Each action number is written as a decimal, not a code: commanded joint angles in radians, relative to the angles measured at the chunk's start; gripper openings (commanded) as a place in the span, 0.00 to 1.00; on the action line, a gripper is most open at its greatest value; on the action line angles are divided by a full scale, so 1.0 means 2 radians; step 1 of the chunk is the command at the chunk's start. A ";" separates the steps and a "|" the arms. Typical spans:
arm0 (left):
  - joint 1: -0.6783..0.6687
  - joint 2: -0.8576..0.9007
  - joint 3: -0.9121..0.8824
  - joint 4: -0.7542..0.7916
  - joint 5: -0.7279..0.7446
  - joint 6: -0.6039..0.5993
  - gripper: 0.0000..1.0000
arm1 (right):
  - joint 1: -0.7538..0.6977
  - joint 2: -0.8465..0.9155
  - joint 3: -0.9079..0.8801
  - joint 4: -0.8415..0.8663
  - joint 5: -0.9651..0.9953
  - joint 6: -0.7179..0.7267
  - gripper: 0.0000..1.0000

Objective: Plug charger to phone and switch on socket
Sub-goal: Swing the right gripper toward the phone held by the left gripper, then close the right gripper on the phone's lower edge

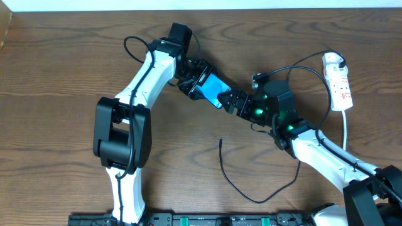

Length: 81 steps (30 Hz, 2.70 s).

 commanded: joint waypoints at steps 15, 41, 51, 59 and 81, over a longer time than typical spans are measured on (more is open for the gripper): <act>-0.028 -0.024 0.002 0.000 0.002 -0.017 0.08 | 0.010 0.003 0.006 -0.019 0.073 0.002 0.88; -0.060 -0.024 0.002 0.006 0.025 -0.026 0.07 | 0.020 0.005 0.006 -0.033 0.106 -0.003 0.73; -0.060 -0.024 0.002 0.006 0.028 -0.026 0.07 | 0.027 0.005 0.006 -0.033 0.115 -0.004 0.56; -0.061 -0.024 0.002 0.006 0.028 -0.026 0.07 | 0.027 0.005 0.006 -0.033 0.117 -0.004 0.35; -0.061 -0.024 0.002 0.006 0.035 -0.025 0.07 | 0.027 0.005 0.006 -0.035 0.118 -0.003 0.11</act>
